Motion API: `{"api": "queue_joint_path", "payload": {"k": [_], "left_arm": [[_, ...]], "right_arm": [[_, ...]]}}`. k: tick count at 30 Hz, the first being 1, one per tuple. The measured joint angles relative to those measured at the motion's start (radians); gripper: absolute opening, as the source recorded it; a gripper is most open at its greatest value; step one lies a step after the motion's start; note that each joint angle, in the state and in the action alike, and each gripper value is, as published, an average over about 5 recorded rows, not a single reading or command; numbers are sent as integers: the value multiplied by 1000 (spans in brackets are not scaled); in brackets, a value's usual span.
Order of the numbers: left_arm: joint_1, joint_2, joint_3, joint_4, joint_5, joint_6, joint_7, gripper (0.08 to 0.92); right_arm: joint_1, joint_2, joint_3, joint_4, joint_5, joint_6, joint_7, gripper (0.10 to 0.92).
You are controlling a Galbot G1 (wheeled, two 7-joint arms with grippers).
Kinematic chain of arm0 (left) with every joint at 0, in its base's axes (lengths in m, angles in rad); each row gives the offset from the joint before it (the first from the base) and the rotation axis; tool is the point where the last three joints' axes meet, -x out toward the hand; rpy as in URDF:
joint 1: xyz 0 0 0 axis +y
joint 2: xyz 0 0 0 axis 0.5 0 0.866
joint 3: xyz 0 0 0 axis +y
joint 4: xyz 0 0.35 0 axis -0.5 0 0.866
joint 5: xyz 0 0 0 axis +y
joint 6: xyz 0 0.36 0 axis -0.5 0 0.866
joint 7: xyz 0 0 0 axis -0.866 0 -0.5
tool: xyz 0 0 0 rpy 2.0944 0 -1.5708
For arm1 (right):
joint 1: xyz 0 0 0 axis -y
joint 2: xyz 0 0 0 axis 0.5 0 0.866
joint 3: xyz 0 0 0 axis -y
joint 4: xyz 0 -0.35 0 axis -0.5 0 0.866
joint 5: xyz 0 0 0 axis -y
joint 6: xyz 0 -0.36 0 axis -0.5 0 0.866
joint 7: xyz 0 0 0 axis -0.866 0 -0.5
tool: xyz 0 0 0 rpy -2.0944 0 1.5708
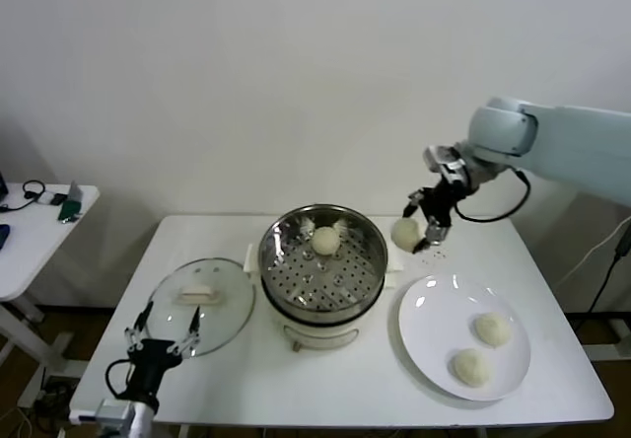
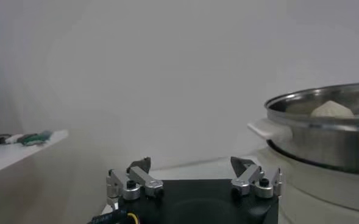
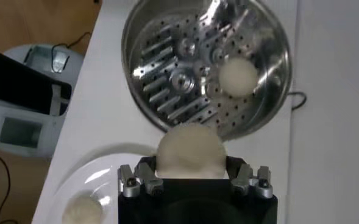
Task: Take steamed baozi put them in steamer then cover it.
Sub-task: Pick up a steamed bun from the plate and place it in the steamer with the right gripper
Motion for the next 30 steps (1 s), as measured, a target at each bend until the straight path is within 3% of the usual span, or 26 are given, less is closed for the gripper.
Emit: {"api": "queue_joint_path", "payload": {"k": [17,30], "left_arm": [[-2,3,-4,-13,-2,3,-3,823],[-7,7,-11,-3,-8,3,-5,823]], "right_arm": [[-140,361,63,-209,34,-37,39,726],[-274,502,81,-322,-12,-43,52,729]]}}
